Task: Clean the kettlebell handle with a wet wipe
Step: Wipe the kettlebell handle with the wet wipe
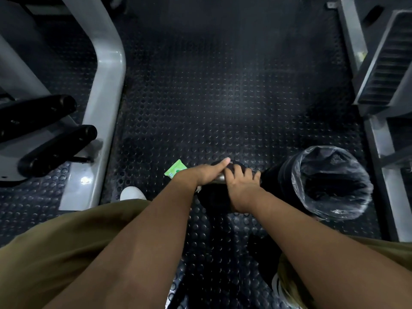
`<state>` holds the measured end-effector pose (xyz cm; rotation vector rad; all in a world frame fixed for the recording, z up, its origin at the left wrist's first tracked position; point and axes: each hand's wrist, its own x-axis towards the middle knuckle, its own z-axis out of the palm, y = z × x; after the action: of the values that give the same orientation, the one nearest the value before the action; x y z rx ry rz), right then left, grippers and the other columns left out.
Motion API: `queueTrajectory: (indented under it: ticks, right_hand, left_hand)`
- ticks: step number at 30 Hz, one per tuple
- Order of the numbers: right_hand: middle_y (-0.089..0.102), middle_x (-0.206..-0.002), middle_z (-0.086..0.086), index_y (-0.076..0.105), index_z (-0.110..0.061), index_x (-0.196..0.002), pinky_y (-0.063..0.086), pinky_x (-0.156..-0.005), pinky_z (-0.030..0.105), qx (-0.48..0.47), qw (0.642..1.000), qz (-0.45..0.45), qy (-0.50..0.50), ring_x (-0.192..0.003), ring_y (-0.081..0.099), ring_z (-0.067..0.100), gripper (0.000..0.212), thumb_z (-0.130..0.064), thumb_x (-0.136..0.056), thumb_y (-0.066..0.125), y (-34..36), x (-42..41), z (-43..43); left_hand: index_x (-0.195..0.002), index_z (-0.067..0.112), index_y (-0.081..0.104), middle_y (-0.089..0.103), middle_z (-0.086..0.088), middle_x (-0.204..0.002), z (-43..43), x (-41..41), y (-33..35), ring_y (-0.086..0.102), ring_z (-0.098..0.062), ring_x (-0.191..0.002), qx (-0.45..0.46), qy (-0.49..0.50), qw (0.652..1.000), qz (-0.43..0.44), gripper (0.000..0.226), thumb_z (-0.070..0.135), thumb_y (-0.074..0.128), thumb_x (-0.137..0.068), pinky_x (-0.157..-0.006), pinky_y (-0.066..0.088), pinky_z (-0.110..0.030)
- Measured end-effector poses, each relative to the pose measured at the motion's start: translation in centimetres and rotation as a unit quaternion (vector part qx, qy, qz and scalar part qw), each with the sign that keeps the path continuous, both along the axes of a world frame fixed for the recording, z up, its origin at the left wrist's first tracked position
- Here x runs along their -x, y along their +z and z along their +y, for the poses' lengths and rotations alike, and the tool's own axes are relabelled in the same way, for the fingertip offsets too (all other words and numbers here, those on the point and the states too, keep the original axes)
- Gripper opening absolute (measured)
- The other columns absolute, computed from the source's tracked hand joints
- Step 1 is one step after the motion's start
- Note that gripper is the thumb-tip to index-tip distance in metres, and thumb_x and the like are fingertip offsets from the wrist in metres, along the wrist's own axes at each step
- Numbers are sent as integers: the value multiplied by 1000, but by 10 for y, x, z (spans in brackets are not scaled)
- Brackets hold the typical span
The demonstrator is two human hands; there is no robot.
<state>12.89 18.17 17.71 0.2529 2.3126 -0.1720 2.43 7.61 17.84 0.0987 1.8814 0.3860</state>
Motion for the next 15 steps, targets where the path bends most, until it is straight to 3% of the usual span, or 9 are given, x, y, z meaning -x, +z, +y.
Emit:
queueTrajectory:
  ticks: [4,6,9,11,14,15]
  right_hand:
    - [15,-150,13,0,-21,-155,10,-118,71,-2,1000,-18,-2,-140,23,43,118,-34,-75,85,0,2,0]
    - [9,-155,14,-5,-24,-157,8,-118,69,-10,999,-36,-3,-143,19,44,122,-38,-76,84,2,5,-1]
    - [1,-162,16,-10,-24,-158,9,-118,69,-18,999,-43,8,-147,14,46,123,-41,-77,81,2,5,0]
    - [1,-163,17,-9,-23,-159,11,-118,69,-24,999,-41,12,-147,13,46,122,-41,-77,80,3,5,0]
    - [1,-163,16,-10,-24,-159,10,-118,68,-20,999,-49,5,-148,11,46,123,-39,-77,82,4,6,-2]
    - [3,-162,15,-9,-25,-158,10,-118,68,-20,999,-50,0,-148,12,46,124,-38,-76,83,4,7,-2]
  left_hand:
    - [-154,26,49,38,-9,-165,6,6,12,38,-29,-150,2,-16,1000,-14,91,88,31,-91,-120,27,-46]
    - [-153,21,50,42,-11,-162,17,19,27,44,-31,-145,17,-27,998,-61,95,90,35,-88,-113,33,-43]
    - [-123,4,66,61,-13,-130,34,35,40,60,-31,-119,50,-63,995,-63,104,94,34,-83,-108,45,-48]
    - [-112,2,69,63,-14,-124,41,39,43,62,-30,-108,51,-71,995,-50,102,93,32,-85,-102,48,-49]
    - [-123,7,63,62,-11,-127,37,30,46,68,-21,-94,43,-62,996,-39,91,86,29,-93,-93,46,-39]
    - [-133,16,58,60,-10,-135,32,25,41,71,-18,-104,35,-52,997,-42,84,84,28,-95,-97,46,-39]
